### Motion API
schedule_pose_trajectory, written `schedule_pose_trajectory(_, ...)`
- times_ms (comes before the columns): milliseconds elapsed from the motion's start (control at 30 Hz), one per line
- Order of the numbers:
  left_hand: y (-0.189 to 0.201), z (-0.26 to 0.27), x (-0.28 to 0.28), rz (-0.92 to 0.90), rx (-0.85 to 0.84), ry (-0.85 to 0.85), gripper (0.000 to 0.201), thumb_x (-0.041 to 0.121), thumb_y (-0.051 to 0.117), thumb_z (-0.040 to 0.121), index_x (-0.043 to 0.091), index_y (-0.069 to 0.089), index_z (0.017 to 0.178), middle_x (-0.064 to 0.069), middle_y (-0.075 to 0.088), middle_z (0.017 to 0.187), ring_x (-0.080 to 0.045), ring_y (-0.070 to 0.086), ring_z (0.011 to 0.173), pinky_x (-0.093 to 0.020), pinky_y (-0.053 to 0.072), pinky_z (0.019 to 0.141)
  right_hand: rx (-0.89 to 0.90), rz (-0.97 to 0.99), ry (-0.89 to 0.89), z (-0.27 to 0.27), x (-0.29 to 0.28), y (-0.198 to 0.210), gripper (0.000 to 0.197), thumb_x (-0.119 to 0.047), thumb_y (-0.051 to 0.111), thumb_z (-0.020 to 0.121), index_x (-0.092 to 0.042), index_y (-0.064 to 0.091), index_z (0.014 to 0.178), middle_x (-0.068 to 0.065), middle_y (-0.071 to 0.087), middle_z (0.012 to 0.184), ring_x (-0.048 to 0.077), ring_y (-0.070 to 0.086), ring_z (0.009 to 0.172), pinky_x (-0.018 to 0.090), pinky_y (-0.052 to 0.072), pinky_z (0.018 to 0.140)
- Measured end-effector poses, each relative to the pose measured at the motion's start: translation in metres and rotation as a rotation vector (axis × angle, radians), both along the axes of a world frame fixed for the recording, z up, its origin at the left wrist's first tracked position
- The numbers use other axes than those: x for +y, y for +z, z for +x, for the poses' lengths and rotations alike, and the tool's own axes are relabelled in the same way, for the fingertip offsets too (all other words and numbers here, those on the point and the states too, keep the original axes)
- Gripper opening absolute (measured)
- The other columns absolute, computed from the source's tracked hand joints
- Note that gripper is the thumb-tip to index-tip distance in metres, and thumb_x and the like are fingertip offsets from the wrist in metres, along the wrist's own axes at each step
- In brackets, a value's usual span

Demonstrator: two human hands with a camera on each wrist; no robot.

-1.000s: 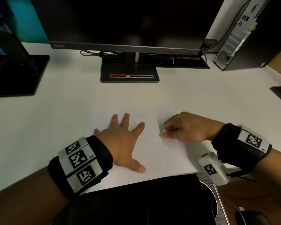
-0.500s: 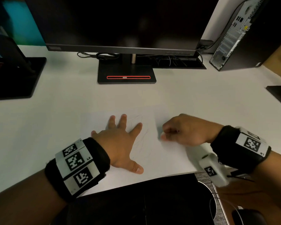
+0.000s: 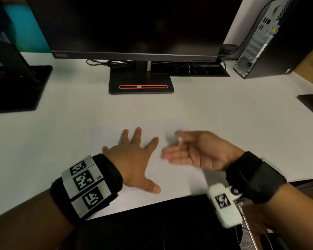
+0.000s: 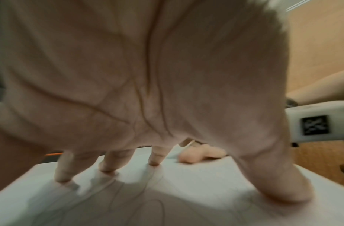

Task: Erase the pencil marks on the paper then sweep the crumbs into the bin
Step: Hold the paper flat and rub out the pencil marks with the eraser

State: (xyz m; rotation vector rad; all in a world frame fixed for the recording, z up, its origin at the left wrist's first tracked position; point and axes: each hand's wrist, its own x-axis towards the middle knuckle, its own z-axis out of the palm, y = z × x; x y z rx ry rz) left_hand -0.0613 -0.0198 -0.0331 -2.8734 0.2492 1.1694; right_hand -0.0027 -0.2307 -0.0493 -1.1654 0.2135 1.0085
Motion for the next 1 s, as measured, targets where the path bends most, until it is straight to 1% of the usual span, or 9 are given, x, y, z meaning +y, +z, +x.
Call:
schedule_pose_trajectory(100, 0.001, -0.001, 0.001, 0.0, 0.002, 0.001, 0.134, 0.087, 0.064, 0.065, 0.045, -0.031, 0.149, -0.004, -0.041, 0.158, -0.037, -0.031, 0.148, -0.074, 0.022, 0.112, -0.082, 0.06, -0.547, 0.032, -0.019, -0.002, 0.037, -0.028, 0.044, 0.106, -0.013, 0.056, 0.075, 0.027, 0.063, 0.116, 0.034, 0.072, 0.1, 0.041, 0.059, 0.09)
schedule_pose_trajectory(167, 0.0, -0.001, 0.001, 0.005, -0.001, -0.005, 0.135, 0.088, 0.064, 0.064, 0.045, -0.032, 0.149, -0.004, -0.041, 0.158, -0.037, -0.031, 0.148, -0.074, 0.022, 0.112, -0.182, 0.064, -0.755, 0.038, -0.028, 0.001, 0.034, -0.027, 0.046, 0.105, -0.014, 0.053, 0.074, 0.022, 0.062, 0.117, 0.034, 0.07, 0.108, 0.041, 0.059, 0.092)
schedule_pose_trajectory(233, -0.001, -0.001, 0.001, 0.007, -0.006, -0.01, 0.135, 0.088, 0.064, 0.064, 0.044, -0.032, 0.149, -0.004, -0.041, 0.158, -0.037, -0.03, 0.148, -0.073, 0.023, 0.112, -0.183, 0.093, -0.685, 0.031, -0.023, 0.003, 0.031, -0.027, 0.048, 0.104, -0.013, 0.054, 0.077, 0.023, 0.064, 0.116, 0.034, 0.071, 0.106, 0.04, 0.06, 0.089)
schedule_pose_trajectory(400, -0.002, 0.0, 0.001, 0.001, 0.002, 0.003, 0.135, 0.088, 0.064, 0.064, 0.045, -0.033, 0.148, -0.003, -0.042, 0.158, -0.036, -0.031, 0.148, -0.074, 0.022, 0.112, -0.041, -0.042, -0.013, 0.009, -0.001, 0.003, 0.028, -0.025, 0.052, 0.101, 0.001, 0.059, 0.11, 0.034, 0.064, 0.123, 0.04, 0.068, 0.111, 0.044, 0.057, 0.092)
schedule_pose_trajectory(600, -0.002, -0.001, 0.002, 0.005, -0.001, -0.007, 0.134, 0.09, 0.062, 0.063, 0.046, -0.033, 0.148, -0.003, -0.042, 0.158, -0.036, -0.031, 0.148, -0.074, 0.021, 0.113, -0.188, -0.056, -0.698, 0.056, -0.027, 0.007, 0.016, -0.02, 0.051, 0.102, -0.008, 0.049, 0.091, 0.026, 0.062, 0.11, 0.034, 0.072, 0.088, 0.038, 0.062, 0.082)
schedule_pose_trajectory(667, -0.002, 0.0, 0.002, 0.005, -0.005, -0.007, 0.134, 0.09, 0.062, 0.064, 0.046, -0.033, 0.148, -0.003, -0.042, 0.158, -0.036, -0.031, 0.148, -0.074, 0.021, 0.112, -0.159, -0.025, -0.651, 0.048, -0.026, 0.007, 0.015, -0.019, 0.053, 0.101, -0.008, 0.05, 0.091, 0.025, 0.065, 0.104, 0.034, 0.073, 0.083, 0.038, 0.063, 0.077)
schedule_pose_trajectory(800, -0.002, 0.001, 0.002, 0.006, -0.004, -0.009, 0.134, 0.089, 0.062, 0.064, 0.045, -0.033, 0.148, -0.003, -0.043, 0.157, -0.037, -0.031, 0.148, -0.073, 0.023, 0.113, -0.082, -0.088, -0.071, 0.015, -0.016, 0.003, 0.017, -0.02, 0.055, 0.1, -0.005, 0.06, 0.093, 0.029, 0.069, 0.108, 0.04, 0.072, 0.1, 0.044, 0.06, 0.087)
schedule_pose_trajectory(900, -0.003, 0.0, 0.002, 0.001, -0.008, -0.015, 0.135, 0.091, 0.061, 0.063, 0.046, -0.033, 0.147, -0.003, -0.043, 0.157, -0.037, -0.031, 0.148, -0.071, 0.025, 0.113, -0.129, -0.162, -0.239, 0.029, -0.026, 0.005, 0.02, -0.018, 0.055, 0.1, 0.0, 0.061, 0.096, 0.023, 0.071, 0.097, 0.033, 0.074, 0.092, 0.04, 0.061, 0.086)
schedule_pose_trajectory(1000, -0.005, 0.001, 0.004, 0.004, -0.01, -0.019, 0.136, 0.093, 0.06, 0.06, 0.046, -0.034, 0.147, -0.003, -0.042, 0.158, -0.037, -0.031, 0.148, -0.067, 0.027, 0.114, -0.386, -0.37, -0.307, 0.039, -0.033, 0.012, 0.024, -0.008, 0.063, 0.093, -0.011, 0.052, 0.072, 0.013, 0.054, 0.075, 0.021, 0.064, 0.062, 0.031, 0.058, 0.061)
